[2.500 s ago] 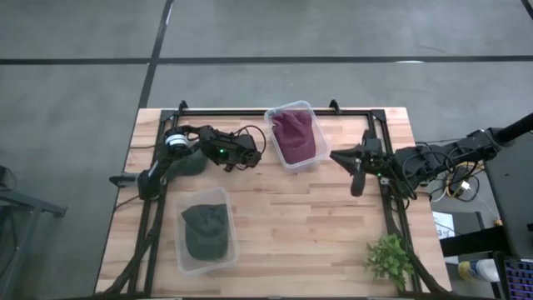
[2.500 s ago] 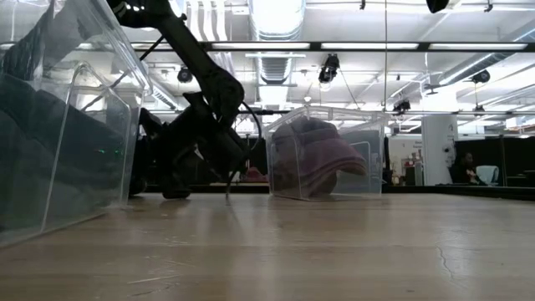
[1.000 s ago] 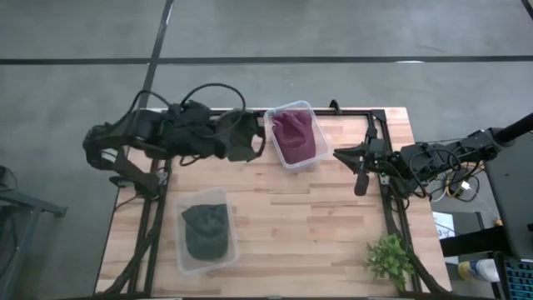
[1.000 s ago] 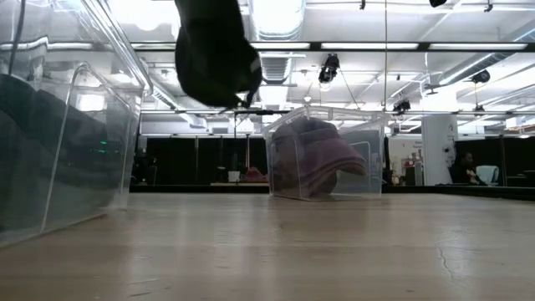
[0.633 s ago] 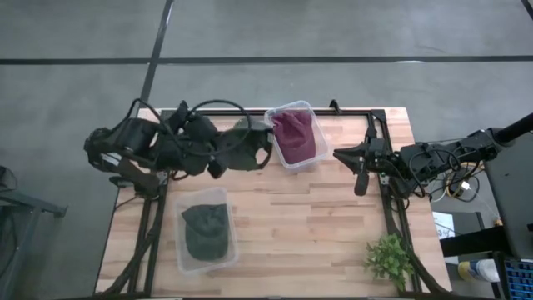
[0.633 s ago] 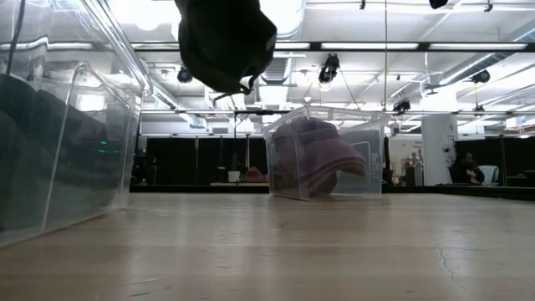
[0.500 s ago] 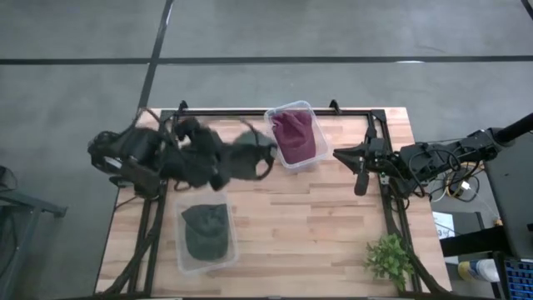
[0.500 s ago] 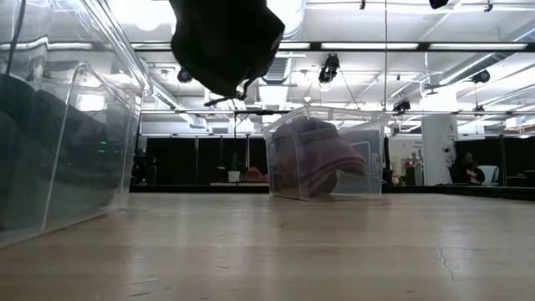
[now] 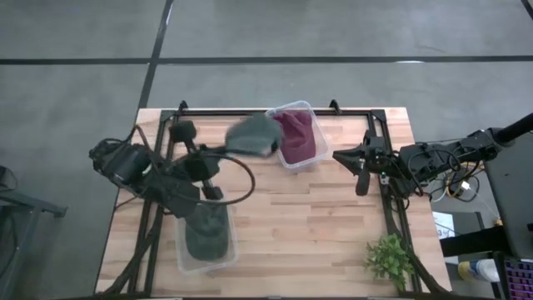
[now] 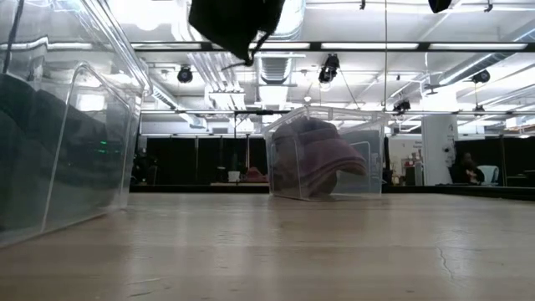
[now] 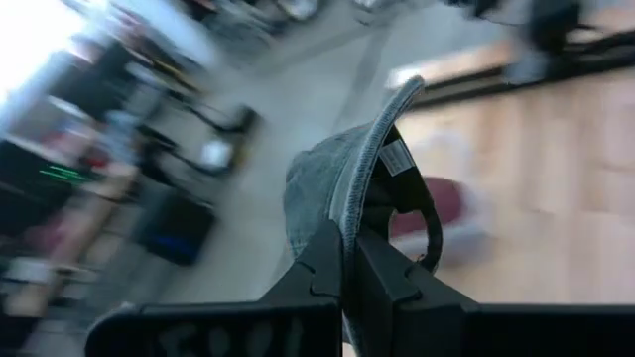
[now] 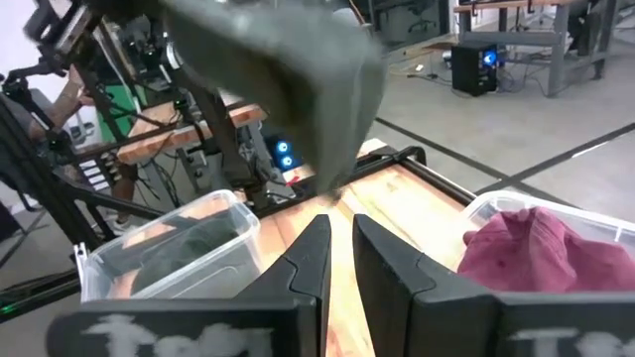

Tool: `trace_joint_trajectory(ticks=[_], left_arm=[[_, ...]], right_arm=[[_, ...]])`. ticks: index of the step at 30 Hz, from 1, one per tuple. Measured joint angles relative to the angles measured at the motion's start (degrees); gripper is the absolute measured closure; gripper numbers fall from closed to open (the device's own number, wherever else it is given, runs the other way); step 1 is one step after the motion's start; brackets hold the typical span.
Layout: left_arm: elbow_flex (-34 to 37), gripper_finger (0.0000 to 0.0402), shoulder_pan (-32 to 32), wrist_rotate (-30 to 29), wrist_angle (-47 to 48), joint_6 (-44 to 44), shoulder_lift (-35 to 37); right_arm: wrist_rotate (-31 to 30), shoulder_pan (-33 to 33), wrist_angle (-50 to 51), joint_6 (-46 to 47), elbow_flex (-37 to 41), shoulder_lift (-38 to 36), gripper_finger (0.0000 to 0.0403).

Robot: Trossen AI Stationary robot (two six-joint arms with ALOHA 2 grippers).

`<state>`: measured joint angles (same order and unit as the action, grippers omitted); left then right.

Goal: Pick & Place hat
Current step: Put the green cap into the bottom transparent bin

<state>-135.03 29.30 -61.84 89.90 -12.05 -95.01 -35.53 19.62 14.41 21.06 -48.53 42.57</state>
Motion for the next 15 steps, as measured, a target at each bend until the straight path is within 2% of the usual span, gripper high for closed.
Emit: trace_joint_trajectory(ticks=[9, 12, 15], left_arm=[[2.47, 0.0395, 1.87, -27.06, -1.14, 19.69, -2.25], [4.3, 0.0395, 2.21, -28.25, -1.34, 27.52, -3.67], [6.61, 0.0395, 2.3, -28.15, -1.33, 30.37, -4.71]], right_arm=[[0.0, 0.0, 0.11, -0.02, 0.0, 0.0, 0.036], [0.0, 0.0, 0.11, -0.09, 0.0, 0.0, 0.036], [0.0, 0.0, 0.11, -0.24, 0.0, 0.0, 0.036]])
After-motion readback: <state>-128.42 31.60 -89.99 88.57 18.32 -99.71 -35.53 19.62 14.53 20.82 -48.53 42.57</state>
